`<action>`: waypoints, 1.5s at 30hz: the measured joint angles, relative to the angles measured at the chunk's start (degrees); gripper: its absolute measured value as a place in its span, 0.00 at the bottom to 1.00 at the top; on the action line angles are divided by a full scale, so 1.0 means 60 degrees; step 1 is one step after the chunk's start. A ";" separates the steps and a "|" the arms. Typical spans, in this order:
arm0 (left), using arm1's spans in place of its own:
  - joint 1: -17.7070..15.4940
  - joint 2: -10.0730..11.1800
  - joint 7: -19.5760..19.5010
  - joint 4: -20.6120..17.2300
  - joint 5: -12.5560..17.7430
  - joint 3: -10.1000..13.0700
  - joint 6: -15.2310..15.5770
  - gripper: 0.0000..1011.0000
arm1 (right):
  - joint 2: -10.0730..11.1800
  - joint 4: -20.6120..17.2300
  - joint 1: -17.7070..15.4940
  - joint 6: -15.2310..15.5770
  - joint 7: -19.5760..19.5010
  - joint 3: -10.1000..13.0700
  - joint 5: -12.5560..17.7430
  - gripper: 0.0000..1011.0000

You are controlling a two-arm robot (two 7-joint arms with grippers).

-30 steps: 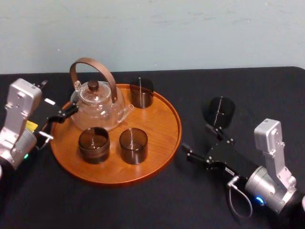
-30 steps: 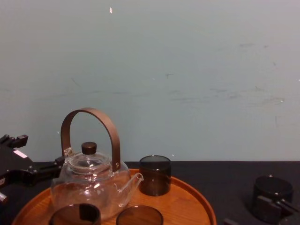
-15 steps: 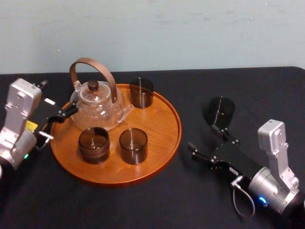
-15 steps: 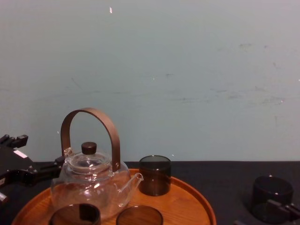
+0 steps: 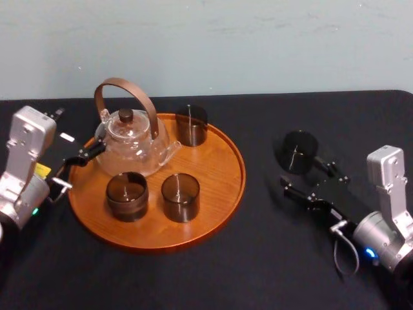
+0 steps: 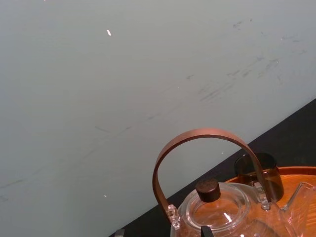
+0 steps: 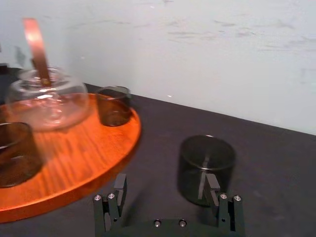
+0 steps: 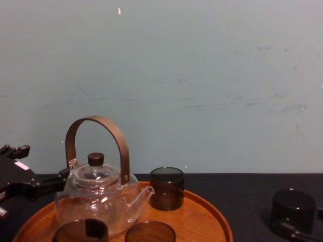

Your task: Pick up the glass from the table and place it on the tray.

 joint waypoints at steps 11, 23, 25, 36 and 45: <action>0.0000 -0.0001 0.0000 0.0000 0.0000 0.0000 0.0000 0.99 | -0.0140 0.0423 0.0440 0.0312 -0.0287 0.0308 -0.0270 0.99; 0.0000 0.0000 0.0000 0.0000 0.0000 0.0000 0.0000 0.99 | -0.0426 0.1116 0.1061 0.0556 -0.0207 0.0353 -0.0272 0.99; 0.0000 0.0000 0.0000 0.0000 0.0000 0.0000 0.0000 0.99 | -0.0485 0.1295 0.1221 0.0595 -0.0212 0.0331 -0.0293 0.99; 0.0000 0.0000 0.0000 0.0000 0.0000 0.0000 0.0000 0.99 | -0.0736 0.2053 0.1919 0.0665 -0.0213 0.0202 -0.0459 0.99; 0.0000 0.0000 0.0000 0.0000 0.0000 0.0000 0.0000 0.99 | -0.0815 0.2424 0.2214 0.0693 -0.0094 0.0091 -0.0538 0.99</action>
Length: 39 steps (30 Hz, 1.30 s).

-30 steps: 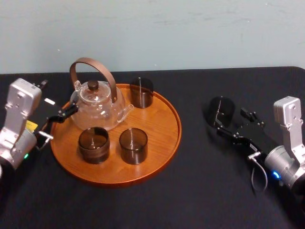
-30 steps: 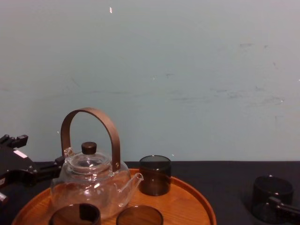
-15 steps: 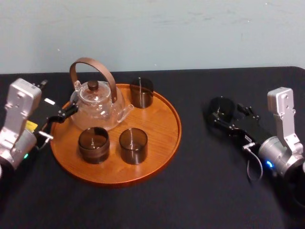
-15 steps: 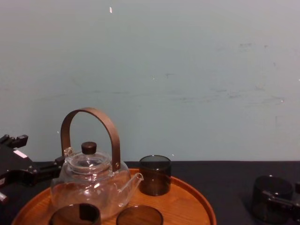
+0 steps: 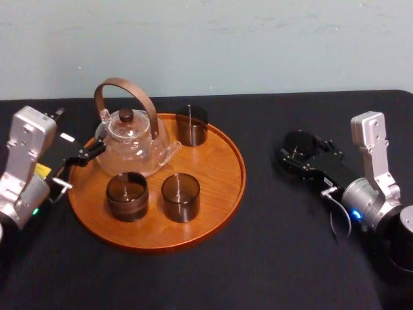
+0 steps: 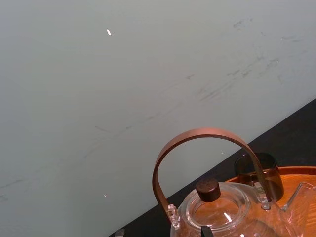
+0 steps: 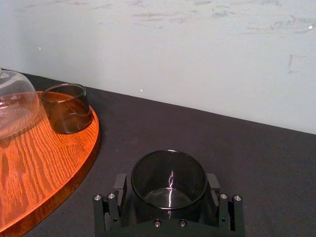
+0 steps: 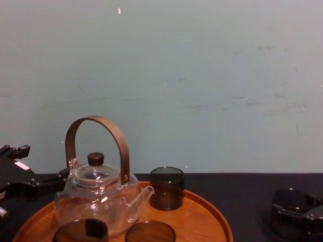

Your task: Pick up the glass from the table and place it on the tray.

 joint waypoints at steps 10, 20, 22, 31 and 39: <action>0.0000 0.0000 0.0000 0.0000 0.0000 0.0000 0.0000 0.99 | -0.0095 0.0622 0.0405 -0.0001 0.0176 -0.0073 0.0006 0.99; 0.0000 0.0000 0.0000 0.0000 0.0000 0.0000 0.0000 0.99 | -0.0130 0.0933 0.0643 0.0070 0.0237 -0.0185 -0.0050 0.99; 0.0000 0.0000 0.0000 0.0000 0.0000 0.0000 0.0000 0.99 | -0.0144 0.0968 0.0672 0.0099 0.0197 -0.0197 -0.0082 0.99; 0.0000 0.0000 0.0000 0.0000 0.0000 0.0000 0.0000 0.99 | -0.0152 0.0988 0.0690 0.0126 0.0163 -0.0210 -0.0109 0.99; 0.0001 0.0000 0.0000 0.0000 0.0000 0.0000 0.0000 0.99 | -0.0146 0.0978 0.0684 0.0116 0.0171 -0.0204 -0.0107 0.90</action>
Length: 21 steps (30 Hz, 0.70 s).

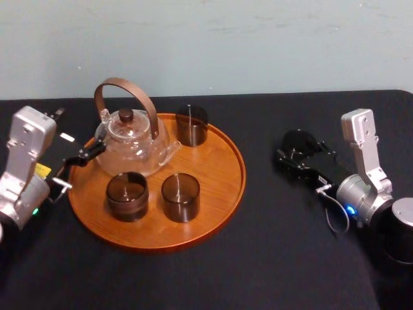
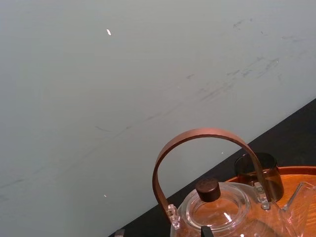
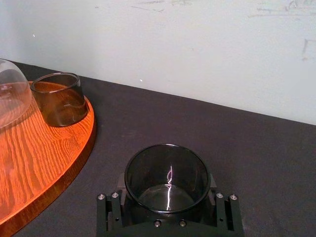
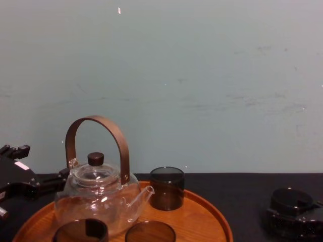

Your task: Pick up the glass from the table and place it on the tray.

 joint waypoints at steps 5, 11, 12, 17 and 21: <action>0.0000 0.0000 0.0000 0.0000 0.0000 0.0000 0.0000 0.99 | 0.0004 -0.0005 -0.0004 -0.0004 0.0005 0.0003 0.0004 0.90; -0.0001 0.0000 0.0000 0.0000 0.0000 0.0000 0.0000 0.99 | 0.0008 -0.0010 -0.0010 -0.0009 0.0009 0.0004 0.0007 0.90; 0.0000 0.0000 0.0000 0.0000 0.0000 0.0000 0.0001 0.99 | 0.0009 -0.0011 -0.0010 -0.0010 0.0010 0.0004 0.0007 0.90; -0.0001 0.0000 0.0000 0.0000 0.0000 0.0000 0.0000 0.99 | 0.0029 -0.0126 -0.0069 -0.0105 0.0111 0.0010 0.0059 0.90; 0.0000 -0.0001 0.0001 0.0000 0.0000 0.0000 0.0000 0.99 | 0.0095 -0.0467 -0.0225 -0.0245 0.0267 0.0004 0.0137 0.90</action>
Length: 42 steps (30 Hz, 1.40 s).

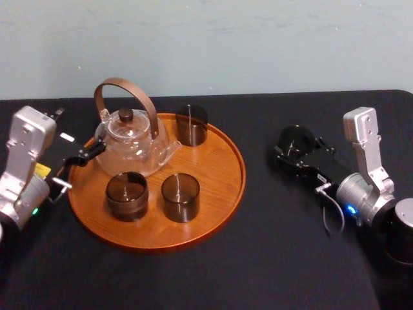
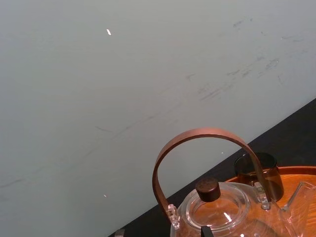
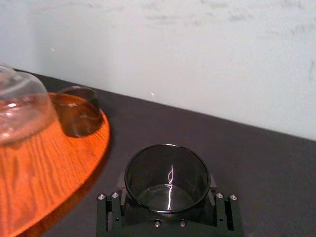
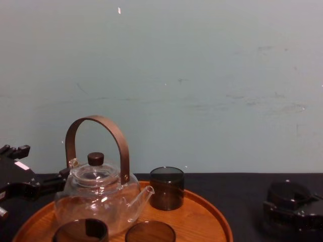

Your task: Pick up the glass from the table and place it on the tray.

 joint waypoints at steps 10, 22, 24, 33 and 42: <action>0.0000 0.0000 0.0000 0.0000 0.0000 0.0000 0.0000 0.99 | 0.0170 -0.1020 -0.0352 -0.0018 0.0229 -0.0244 0.0078 0.90; 0.0000 0.0000 0.0000 0.0000 0.0000 0.0000 0.0000 0.99 | 0.0172 -0.1560 -0.0363 0.0093 0.0376 -0.0754 0.0035 0.90; 0.0000 0.0000 -0.0001 0.0000 0.0000 0.0000 0.0000 0.99 | 0.0151 -0.1562 -0.0329 0.0095 0.0389 -0.0824 0.0027 0.90; 0.0000 0.0001 0.0000 0.0000 0.0000 0.0000 0.0000 0.99 | -0.0025 -0.1326 -0.0059 0.0066 0.0468 -0.1210 -0.0044 0.90; 0.0000 0.0001 -0.0001 0.0000 0.0000 0.0000 0.0000 0.99 | -0.0177 -0.0874 0.0258 0.0018 0.0562 -0.1463 -0.0064 0.90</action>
